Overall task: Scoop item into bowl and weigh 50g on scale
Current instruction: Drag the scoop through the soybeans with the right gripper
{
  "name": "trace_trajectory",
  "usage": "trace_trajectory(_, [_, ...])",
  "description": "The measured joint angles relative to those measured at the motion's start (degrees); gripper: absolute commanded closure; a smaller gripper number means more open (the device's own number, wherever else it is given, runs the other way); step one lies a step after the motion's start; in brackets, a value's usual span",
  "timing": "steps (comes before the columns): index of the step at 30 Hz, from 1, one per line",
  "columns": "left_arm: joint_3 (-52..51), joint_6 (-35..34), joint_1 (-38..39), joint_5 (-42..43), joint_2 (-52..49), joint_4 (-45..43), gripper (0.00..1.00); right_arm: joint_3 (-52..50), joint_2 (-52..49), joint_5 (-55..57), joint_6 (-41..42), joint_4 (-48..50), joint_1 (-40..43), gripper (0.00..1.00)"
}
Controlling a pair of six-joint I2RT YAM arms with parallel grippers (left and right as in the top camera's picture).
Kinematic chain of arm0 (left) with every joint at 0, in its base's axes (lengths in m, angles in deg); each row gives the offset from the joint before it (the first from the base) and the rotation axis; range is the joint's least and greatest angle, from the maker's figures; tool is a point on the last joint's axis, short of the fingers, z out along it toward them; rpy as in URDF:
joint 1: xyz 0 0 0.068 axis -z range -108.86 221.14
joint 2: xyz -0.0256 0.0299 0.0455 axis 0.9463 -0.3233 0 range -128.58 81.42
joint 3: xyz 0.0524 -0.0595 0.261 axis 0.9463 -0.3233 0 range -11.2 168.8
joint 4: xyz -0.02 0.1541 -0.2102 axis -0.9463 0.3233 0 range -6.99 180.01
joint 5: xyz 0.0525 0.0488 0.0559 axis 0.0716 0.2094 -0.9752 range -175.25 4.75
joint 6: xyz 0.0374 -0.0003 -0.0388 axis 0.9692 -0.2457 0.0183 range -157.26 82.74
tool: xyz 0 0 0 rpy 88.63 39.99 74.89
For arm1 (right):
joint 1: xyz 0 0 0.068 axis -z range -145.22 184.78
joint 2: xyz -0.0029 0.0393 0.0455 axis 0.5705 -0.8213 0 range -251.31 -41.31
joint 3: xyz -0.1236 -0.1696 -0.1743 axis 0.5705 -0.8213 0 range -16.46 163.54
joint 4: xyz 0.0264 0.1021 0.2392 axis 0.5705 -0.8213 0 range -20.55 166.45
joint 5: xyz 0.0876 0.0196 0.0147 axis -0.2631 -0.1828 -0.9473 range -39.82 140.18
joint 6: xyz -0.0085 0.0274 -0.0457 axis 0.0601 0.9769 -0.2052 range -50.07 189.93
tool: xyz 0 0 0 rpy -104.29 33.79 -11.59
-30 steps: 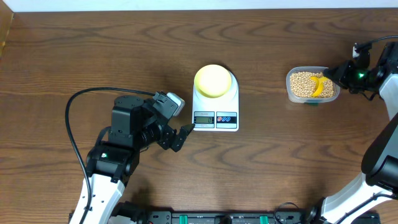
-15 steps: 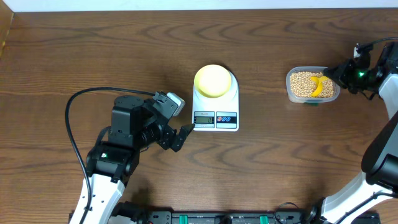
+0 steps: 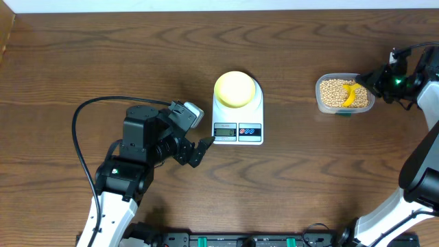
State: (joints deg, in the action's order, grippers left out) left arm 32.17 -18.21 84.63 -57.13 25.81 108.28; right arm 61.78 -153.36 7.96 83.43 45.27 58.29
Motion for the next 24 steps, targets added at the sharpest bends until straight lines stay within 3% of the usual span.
trace_trajectory(24, [0.0, 0.0, 0.0, 0.0, 0.0, 0.0, 0.02, -0.2, -1.2, -7.2, -3.5, 0.8, 3.7, 0.99])
